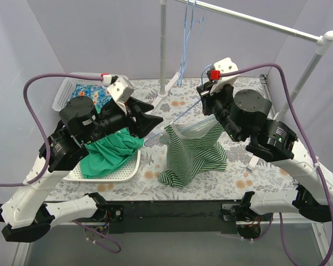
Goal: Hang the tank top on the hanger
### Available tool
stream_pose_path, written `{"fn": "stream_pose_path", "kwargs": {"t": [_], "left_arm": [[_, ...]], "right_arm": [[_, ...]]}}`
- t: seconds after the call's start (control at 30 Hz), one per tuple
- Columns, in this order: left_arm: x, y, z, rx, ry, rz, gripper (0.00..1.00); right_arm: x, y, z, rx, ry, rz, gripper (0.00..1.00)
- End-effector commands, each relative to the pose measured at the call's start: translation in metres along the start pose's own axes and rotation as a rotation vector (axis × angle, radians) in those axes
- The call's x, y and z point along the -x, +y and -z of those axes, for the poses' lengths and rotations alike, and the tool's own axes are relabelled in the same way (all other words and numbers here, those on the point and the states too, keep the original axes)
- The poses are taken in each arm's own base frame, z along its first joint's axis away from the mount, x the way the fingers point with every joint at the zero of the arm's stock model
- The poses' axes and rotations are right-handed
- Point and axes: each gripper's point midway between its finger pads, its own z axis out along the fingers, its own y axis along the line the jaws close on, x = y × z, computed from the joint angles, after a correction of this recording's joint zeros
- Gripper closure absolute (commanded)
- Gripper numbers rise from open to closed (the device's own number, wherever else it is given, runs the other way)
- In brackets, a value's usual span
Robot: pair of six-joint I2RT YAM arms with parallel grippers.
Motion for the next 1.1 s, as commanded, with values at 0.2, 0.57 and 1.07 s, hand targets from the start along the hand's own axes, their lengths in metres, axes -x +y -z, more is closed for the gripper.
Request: {"fn": "stream_pose_path", "kwargs": {"t": [0.2, 0.57, 1.07], "left_arm": [[-0.088, -0.019, -0.008, -0.131, 0.281, 0.035, 0.5], [-0.132, -0.032, -0.025, -0.127, 0.4, 0.048, 0.53], [-0.135, -0.019, -0.05, 0.0, 0.236, 0.001, 1.0]], "right_arm": [[-0.026, 0.007, 0.012, 0.063, 0.073, -0.005, 0.99], [-0.046, 0.008, 0.002, 0.017, 0.119, 0.037, 0.99], [-0.051, 0.008, 0.003, 0.016, 0.127, 0.043, 0.98]]}}
